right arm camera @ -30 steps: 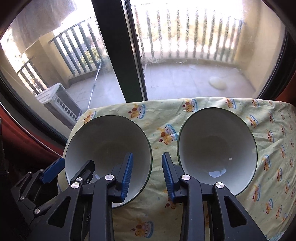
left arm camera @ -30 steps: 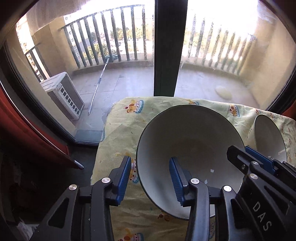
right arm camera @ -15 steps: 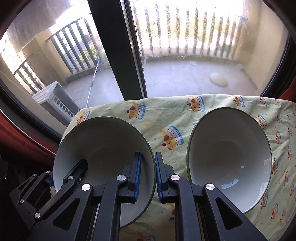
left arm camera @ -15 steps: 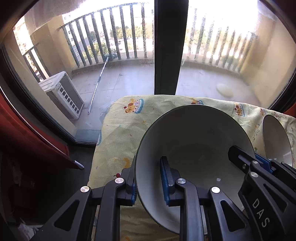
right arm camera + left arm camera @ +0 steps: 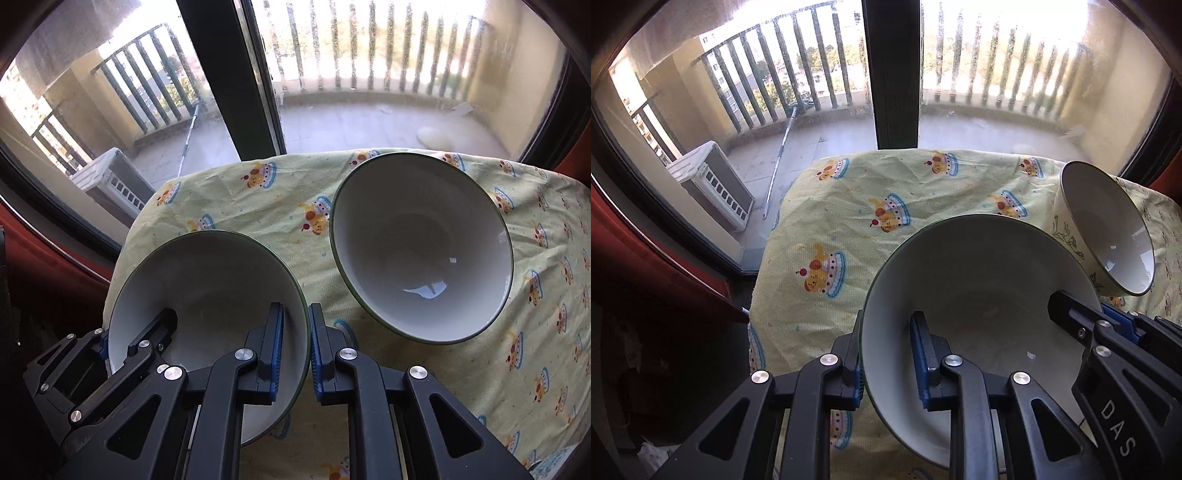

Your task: Organize plates and bowls

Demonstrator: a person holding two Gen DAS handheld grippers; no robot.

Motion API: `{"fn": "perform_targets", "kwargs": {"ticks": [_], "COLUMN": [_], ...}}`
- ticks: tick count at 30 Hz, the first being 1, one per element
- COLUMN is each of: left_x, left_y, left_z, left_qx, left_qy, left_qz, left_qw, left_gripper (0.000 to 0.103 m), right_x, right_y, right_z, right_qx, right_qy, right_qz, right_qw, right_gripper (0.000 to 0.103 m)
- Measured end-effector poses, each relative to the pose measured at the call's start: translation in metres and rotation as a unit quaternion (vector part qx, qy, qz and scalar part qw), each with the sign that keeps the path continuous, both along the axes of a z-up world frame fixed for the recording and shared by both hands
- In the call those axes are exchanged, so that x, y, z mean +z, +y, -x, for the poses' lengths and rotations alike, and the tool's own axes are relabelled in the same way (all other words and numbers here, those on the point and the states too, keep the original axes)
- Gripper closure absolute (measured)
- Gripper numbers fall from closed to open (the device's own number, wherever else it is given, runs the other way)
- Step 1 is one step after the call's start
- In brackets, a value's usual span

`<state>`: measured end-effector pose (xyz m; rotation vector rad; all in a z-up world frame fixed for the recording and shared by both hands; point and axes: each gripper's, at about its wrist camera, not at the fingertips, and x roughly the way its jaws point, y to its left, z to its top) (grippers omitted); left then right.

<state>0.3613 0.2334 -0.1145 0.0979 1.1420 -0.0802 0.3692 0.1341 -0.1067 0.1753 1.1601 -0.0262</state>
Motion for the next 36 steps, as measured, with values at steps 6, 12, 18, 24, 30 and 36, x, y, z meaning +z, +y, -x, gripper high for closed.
{"fn": "perform_targets", "kwargs": {"ticks": [6, 12, 18, 24, 30, 36], "left_x": [0.012, 0.033, 0.058, 0.081, 0.096, 0.105], "left_y": [-0.018, -0.033, -0.047, -0.071, -0.100, -0.131], "left_z": [0.030, 0.058, 0.082, 0.106, 0.128, 0.148], "left_qx": [-0.002, -0.008, -0.002, 0.005, 0.012, 0.017], "left_qy": [-0.003, -0.021, -0.042, -0.060, -0.069, -0.072], "left_qz": [0.010, 0.007, 0.001, 0.005, 0.003, 0.006], "left_qw": [0.9999, 0.9997, 0.9991, 0.9982, 0.9976, 0.9972], "left_gripper": [0.083, 0.083, 0.083, 0.083, 0.083, 0.083], "right_x": [0.012, 0.036, 0.058, 0.082, 0.101, 0.112], "right_y": [-0.016, -0.033, -0.050, -0.076, -0.105, -0.136], "right_z": [0.033, 0.068, 0.095, 0.123, 0.147, 0.167], "right_qx": [-0.006, -0.014, -0.013, -0.007, 0.002, 0.011], "right_qy": [0.000, -0.015, -0.038, -0.060, -0.075, -0.079], "right_qz": [0.010, 0.014, 0.002, -0.005, -0.006, -0.005], "right_qw": [1.000, 1.000, 0.999, 0.998, 0.997, 0.997], "right_gripper": [0.086, 0.086, 0.086, 0.086, 0.086, 0.086]}}
